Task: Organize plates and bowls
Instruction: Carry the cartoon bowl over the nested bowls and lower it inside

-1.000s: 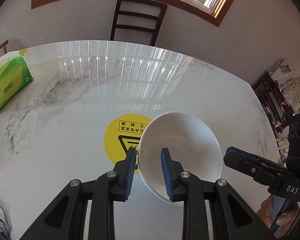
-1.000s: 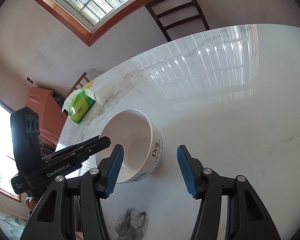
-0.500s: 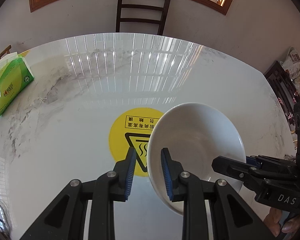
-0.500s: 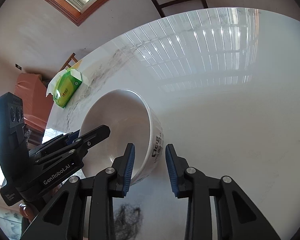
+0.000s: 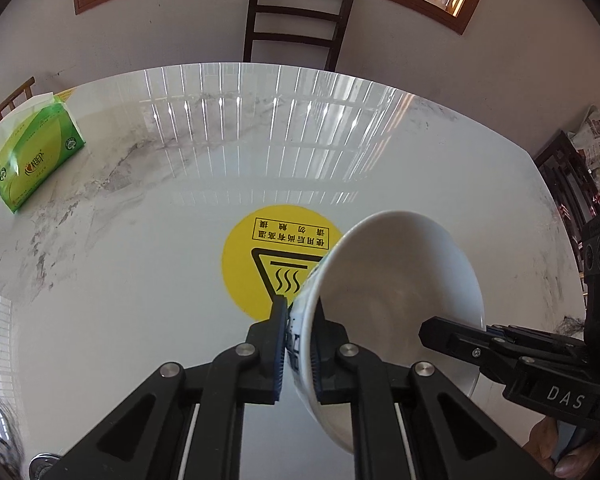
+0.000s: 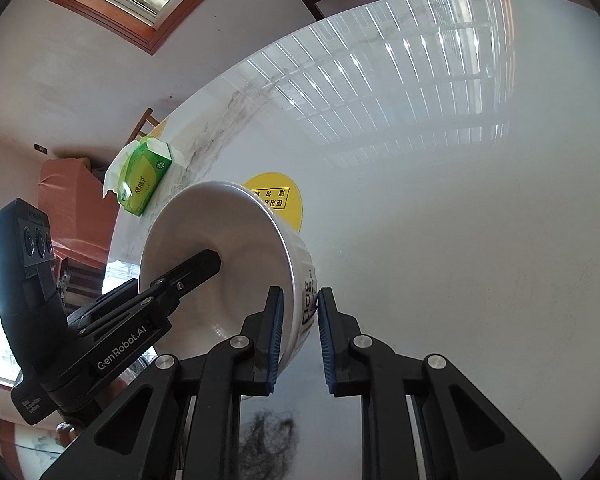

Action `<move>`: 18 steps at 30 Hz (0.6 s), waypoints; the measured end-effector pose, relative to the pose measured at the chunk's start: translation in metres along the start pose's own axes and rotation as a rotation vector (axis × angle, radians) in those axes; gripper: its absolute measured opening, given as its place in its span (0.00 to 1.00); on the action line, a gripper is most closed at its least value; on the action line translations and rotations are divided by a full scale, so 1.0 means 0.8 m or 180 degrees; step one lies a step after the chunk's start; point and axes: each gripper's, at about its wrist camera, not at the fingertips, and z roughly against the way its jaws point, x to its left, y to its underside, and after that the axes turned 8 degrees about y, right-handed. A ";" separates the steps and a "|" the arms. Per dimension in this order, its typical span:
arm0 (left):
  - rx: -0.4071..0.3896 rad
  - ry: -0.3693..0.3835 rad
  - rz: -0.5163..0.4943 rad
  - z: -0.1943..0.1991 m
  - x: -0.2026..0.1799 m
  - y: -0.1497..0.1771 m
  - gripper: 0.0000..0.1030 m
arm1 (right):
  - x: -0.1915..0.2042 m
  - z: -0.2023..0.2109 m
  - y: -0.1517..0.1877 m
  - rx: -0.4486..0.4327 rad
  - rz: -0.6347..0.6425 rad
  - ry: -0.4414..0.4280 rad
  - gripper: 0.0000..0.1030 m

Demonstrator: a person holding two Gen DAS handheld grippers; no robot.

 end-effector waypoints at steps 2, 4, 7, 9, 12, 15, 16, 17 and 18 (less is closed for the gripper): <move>-0.0004 0.0008 0.0012 0.011 -0.003 0.003 0.10 | 0.004 0.010 0.004 -0.0001 -0.0006 -0.0022 0.16; 0.0001 0.0031 0.0025 0.020 -0.008 0.007 0.10 | 0.005 0.020 0.010 -0.0004 -0.0019 -0.0052 0.16; -0.0002 0.0015 0.0012 0.035 -0.018 0.016 0.10 | 0.009 0.035 0.020 0.0008 -0.0009 -0.0083 0.16; -0.0014 0.0003 0.0007 0.049 -0.021 0.025 0.10 | 0.012 0.044 0.028 0.0016 -0.0009 -0.0108 0.16; -0.0010 0.0000 -0.0014 0.066 -0.030 0.038 0.10 | 0.019 0.060 0.042 -0.0001 0.0037 -0.0117 0.16; -0.0032 0.0001 -0.0025 0.084 -0.040 0.054 0.10 | 0.024 0.077 0.057 -0.0021 0.0069 -0.0130 0.16; -0.0040 0.0001 -0.0024 0.090 -0.043 0.060 0.10 | 0.026 0.083 0.062 -0.0025 0.0084 -0.0136 0.17; -0.0050 0.0003 -0.0021 0.096 -0.045 0.065 0.10 | 0.027 0.088 0.068 -0.0029 0.0093 -0.0144 0.17; -0.0064 0.0006 -0.0024 0.102 -0.048 0.069 0.10 | 0.029 0.094 0.073 -0.0035 0.0099 -0.0151 0.17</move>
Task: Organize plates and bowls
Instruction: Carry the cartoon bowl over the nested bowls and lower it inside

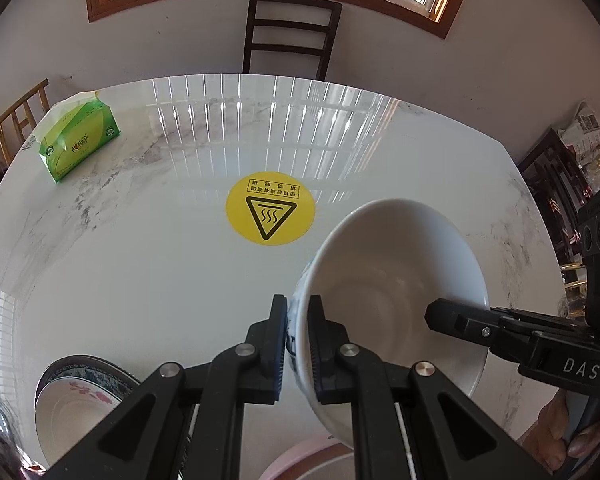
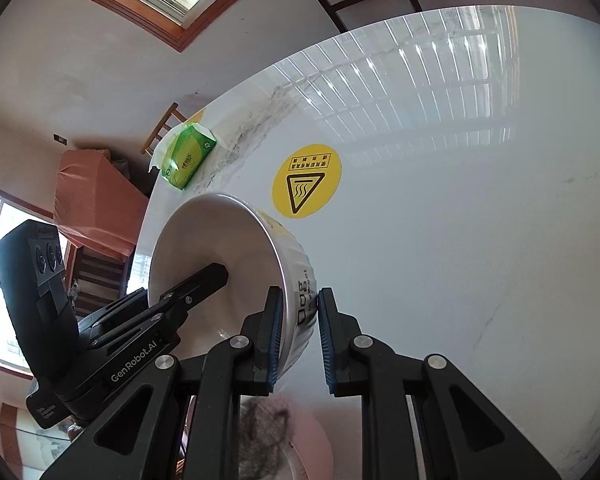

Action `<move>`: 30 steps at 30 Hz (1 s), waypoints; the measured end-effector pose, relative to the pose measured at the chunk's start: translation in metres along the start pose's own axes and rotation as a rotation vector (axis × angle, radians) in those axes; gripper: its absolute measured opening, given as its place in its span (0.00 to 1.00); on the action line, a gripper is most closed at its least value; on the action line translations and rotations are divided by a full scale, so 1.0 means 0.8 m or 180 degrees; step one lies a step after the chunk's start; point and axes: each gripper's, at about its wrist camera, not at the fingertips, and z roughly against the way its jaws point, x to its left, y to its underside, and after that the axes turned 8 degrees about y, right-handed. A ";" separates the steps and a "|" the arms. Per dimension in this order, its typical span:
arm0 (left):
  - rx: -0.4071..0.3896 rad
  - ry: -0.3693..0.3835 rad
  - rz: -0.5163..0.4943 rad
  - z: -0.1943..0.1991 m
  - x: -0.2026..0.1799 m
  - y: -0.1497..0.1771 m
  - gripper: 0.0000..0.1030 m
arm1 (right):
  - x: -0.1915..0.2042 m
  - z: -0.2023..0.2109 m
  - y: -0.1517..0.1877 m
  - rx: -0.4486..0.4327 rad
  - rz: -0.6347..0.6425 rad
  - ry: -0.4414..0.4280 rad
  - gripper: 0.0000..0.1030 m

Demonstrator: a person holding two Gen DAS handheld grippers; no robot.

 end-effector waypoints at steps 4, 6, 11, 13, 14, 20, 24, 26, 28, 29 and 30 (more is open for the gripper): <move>-0.0026 0.0019 -0.0014 0.024 -0.010 0.017 0.11 | 0.008 0.022 0.021 -0.0046 0.0058 0.0001 0.17; -0.0036 0.0020 -0.0023 0.035 -0.014 0.027 0.11 | 0.012 0.030 0.030 -0.0054 0.0078 -0.0004 0.17; -0.0035 0.0056 -0.0008 0.058 -0.023 0.048 0.11 | 0.018 0.046 0.053 -0.0054 0.0117 -0.0013 0.17; -0.0032 0.0059 -0.0019 0.065 -0.027 0.057 0.11 | 0.020 0.051 0.062 -0.0057 0.0134 -0.0011 0.17; -0.0035 0.0061 -0.0013 0.068 -0.028 0.061 0.11 | 0.020 0.054 0.067 -0.0056 0.0139 -0.0013 0.17; -0.0058 0.0095 0.0010 0.088 -0.032 0.088 0.11 | 0.027 0.065 0.094 -0.0058 0.0183 -0.0016 0.17; -0.0068 0.0097 0.0016 0.098 -0.032 0.103 0.11 | 0.031 0.069 0.111 -0.0059 0.0208 -0.0020 0.17; -0.0066 0.0098 0.0018 0.102 -0.032 0.111 0.11 | 0.032 0.071 0.119 -0.0052 0.0222 -0.0017 0.17; -0.0061 0.0100 0.0026 0.105 -0.032 0.118 0.11 | 0.032 0.070 0.125 -0.0041 0.0234 -0.0012 0.17; -0.0052 0.0102 0.0033 0.105 -0.032 0.121 0.11 | 0.032 0.070 0.128 -0.0034 0.0233 -0.0009 0.17; -0.0045 0.0101 0.0033 0.105 -0.032 0.125 0.11 | 0.033 0.069 0.131 -0.0027 0.0235 -0.0005 0.17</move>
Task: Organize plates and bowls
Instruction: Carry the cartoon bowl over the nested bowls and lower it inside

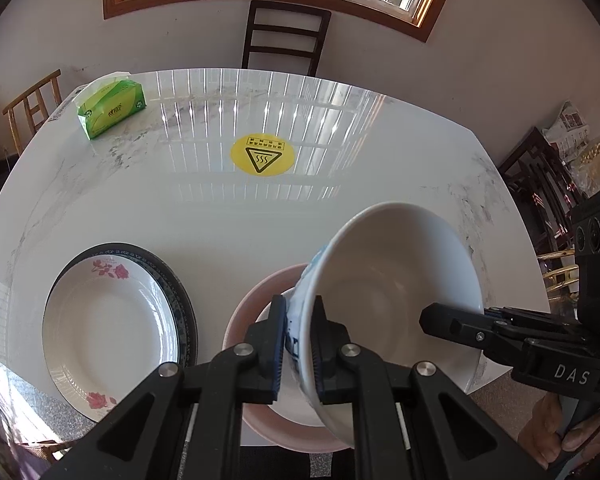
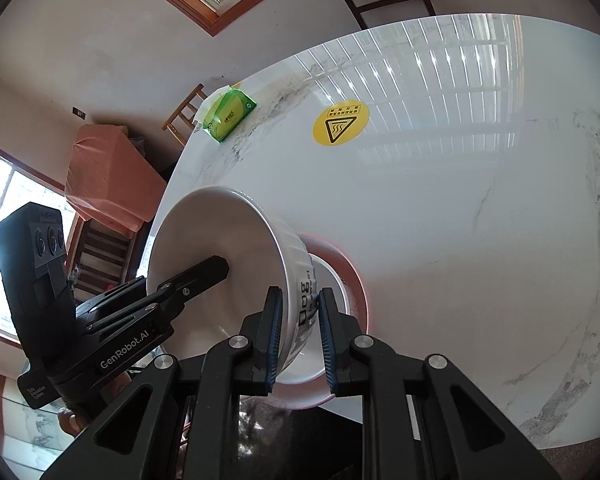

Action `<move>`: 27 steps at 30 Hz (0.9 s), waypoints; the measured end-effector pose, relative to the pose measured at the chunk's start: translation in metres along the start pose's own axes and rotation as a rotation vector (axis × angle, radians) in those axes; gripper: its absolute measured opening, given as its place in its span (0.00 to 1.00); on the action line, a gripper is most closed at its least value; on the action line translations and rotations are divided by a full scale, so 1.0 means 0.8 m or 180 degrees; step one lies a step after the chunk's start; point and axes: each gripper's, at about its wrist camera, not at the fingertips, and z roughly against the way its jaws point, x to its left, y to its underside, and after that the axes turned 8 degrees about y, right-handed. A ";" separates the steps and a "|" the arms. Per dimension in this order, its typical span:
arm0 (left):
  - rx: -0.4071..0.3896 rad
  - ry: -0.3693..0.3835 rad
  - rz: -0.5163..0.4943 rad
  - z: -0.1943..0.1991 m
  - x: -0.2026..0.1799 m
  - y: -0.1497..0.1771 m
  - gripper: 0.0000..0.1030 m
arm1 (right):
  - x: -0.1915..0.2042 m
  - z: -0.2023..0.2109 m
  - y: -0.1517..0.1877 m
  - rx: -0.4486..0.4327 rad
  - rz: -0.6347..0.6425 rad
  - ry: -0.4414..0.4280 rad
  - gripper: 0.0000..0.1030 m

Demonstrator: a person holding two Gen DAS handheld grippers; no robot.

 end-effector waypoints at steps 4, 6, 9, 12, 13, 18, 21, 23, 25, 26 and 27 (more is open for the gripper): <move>0.0037 -0.0010 -0.0008 -0.003 -0.001 0.014 0.11 | -0.001 -0.003 0.010 0.0031 -0.0001 0.0020 0.17; 0.0051 -0.0007 0.0005 -0.005 0.000 0.021 0.11 | -0.001 -0.006 0.013 0.0049 -0.0006 0.0030 0.17; 0.0087 0.0003 0.0019 -0.009 0.001 0.029 0.11 | -0.001 -0.008 0.017 0.0053 -0.0007 0.0056 0.17; 0.0113 0.0010 0.0038 -0.012 0.004 0.035 0.11 | 0.000 -0.011 0.020 0.0065 -0.0016 0.0067 0.17; 0.0114 0.0010 0.0051 -0.012 0.005 0.036 0.11 | 0.000 -0.011 0.021 0.0069 -0.0010 0.0072 0.17; 0.0141 0.0009 0.0075 -0.012 0.008 0.040 0.11 | 0.003 -0.015 0.024 0.0088 0.0008 0.0087 0.17; 0.0166 0.0007 0.0092 -0.015 0.010 0.041 0.11 | 0.004 -0.018 0.023 0.0095 0.0005 0.0105 0.17; 0.0184 0.0021 0.0099 -0.018 0.012 0.041 0.11 | 0.004 -0.019 0.023 0.0101 0.0003 0.0112 0.17; 0.0199 0.0037 0.0121 -0.020 0.014 0.041 0.11 | 0.003 -0.020 0.023 0.0107 -0.0011 0.0111 0.17; 0.0203 0.0036 0.0120 -0.021 0.015 0.041 0.11 | 0.003 -0.021 0.023 0.0108 -0.0013 0.0116 0.17; 0.0203 0.0032 0.0116 -0.022 0.016 0.041 0.11 | 0.004 -0.021 0.023 0.0107 -0.0008 0.0121 0.17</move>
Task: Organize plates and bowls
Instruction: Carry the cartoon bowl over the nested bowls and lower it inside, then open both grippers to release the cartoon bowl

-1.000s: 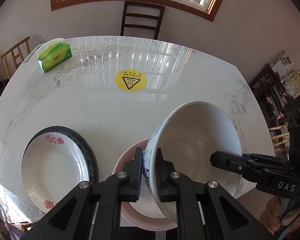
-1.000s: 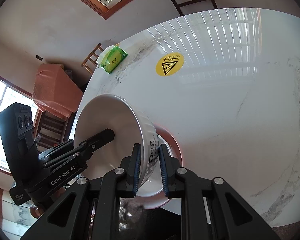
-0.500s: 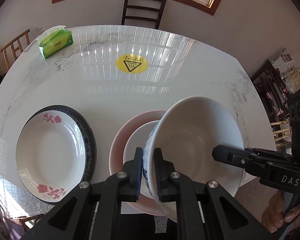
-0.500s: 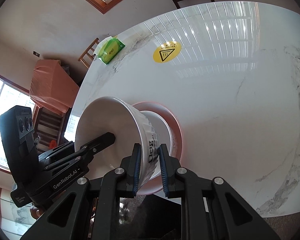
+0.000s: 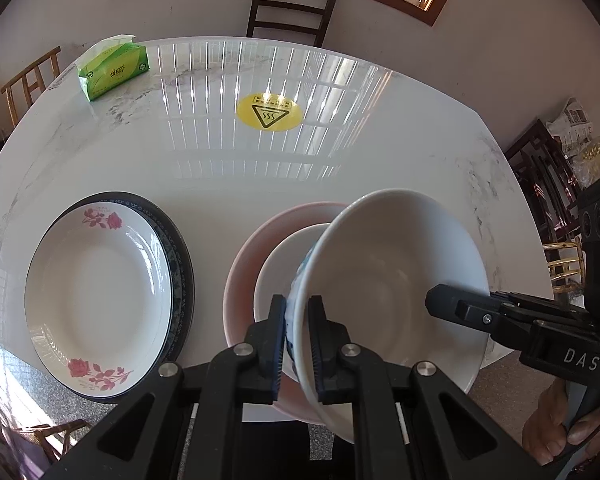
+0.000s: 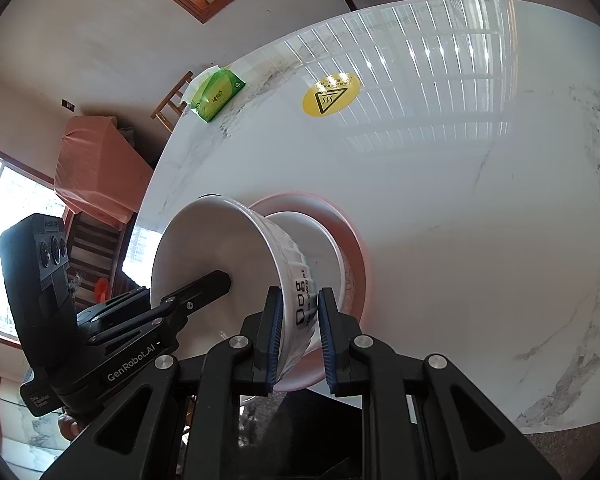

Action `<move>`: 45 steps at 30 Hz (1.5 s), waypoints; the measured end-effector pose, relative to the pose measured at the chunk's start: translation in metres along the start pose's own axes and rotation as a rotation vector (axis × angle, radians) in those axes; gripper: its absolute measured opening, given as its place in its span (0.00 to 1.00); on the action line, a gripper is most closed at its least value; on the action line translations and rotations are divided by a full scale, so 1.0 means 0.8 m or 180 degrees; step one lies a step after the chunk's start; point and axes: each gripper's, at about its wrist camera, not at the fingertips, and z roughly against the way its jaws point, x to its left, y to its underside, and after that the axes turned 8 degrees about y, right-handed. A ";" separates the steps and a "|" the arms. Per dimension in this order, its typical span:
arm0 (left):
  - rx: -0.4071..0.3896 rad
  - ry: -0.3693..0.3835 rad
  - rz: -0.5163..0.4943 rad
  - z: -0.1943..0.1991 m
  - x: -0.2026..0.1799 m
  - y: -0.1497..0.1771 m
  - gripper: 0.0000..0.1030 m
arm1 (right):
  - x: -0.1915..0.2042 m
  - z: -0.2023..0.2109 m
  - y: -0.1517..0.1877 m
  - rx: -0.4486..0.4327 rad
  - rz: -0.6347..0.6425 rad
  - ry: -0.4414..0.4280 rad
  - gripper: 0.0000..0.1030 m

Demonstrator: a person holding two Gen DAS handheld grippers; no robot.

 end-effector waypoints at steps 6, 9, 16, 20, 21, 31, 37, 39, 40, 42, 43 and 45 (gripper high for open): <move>0.0010 0.0004 0.0016 -0.002 0.003 0.000 0.11 | 0.001 -0.002 0.001 -0.0002 0.0019 0.0014 0.17; 0.0018 -0.0012 0.0015 -0.004 0.004 0.001 0.11 | 0.001 -0.004 0.001 0.0000 0.0018 0.0021 0.17; 0.0041 -0.0019 0.0071 -0.009 0.010 0.001 0.11 | 0.001 -0.006 0.004 -0.0016 0.0014 0.0034 0.16; 0.0053 -0.0066 0.0055 -0.013 0.010 0.002 0.11 | 0.002 -0.007 0.004 -0.0042 0.0051 0.0076 0.16; 0.0058 -0.0091 0.0032 -0.014 0.009 0.002 0.12 | 0.003 -0.007 0.005 -0.0062 0.0071 0.0100 0.16; -0.0196 -0.0271 -0.0301 0.005 -0.014 0.001 0.32 | 0.004 0.003 0.004 -0.0167 0.0155 0.0183 0.16; -0.0464 -0.0322 -0.0352 0.032 -0.010 0.006 0.33 | 0.010 0.025 0.015 -0.0452 0.0328 0.0306 0.16; -0.0495 -0.0340 -0.0284 0.039 0.001 0.011 0.34 | 0.009 0.032 0.022 -0.0545 0.0380 0.0349 0.18; -0.0495 -0.0309 -0.0226 0.041 0.009 0.014 0.34 | 0.007 0.035 0.027 -0.0593 0.0400 0.0383 0.18; -0.0472 -0.0254 -0.0134 0.044 0.021 0.021 0.35 | 0.002 0.039 0.035 -0.0668 0.0411 0.0445 0.18; -0.0449 -0.0255 -0.0089 0.045 0.027 0.025 0.35 | -0.002 0.039 0.038 -0.0679 0.0410 0.0457 0.18; -0.0403 -0.0245 -0.0010 0.047 0.038 0.032 0.35 | -0.008 0.036 0.044 -0.0667 0.0403 0.0480 0.18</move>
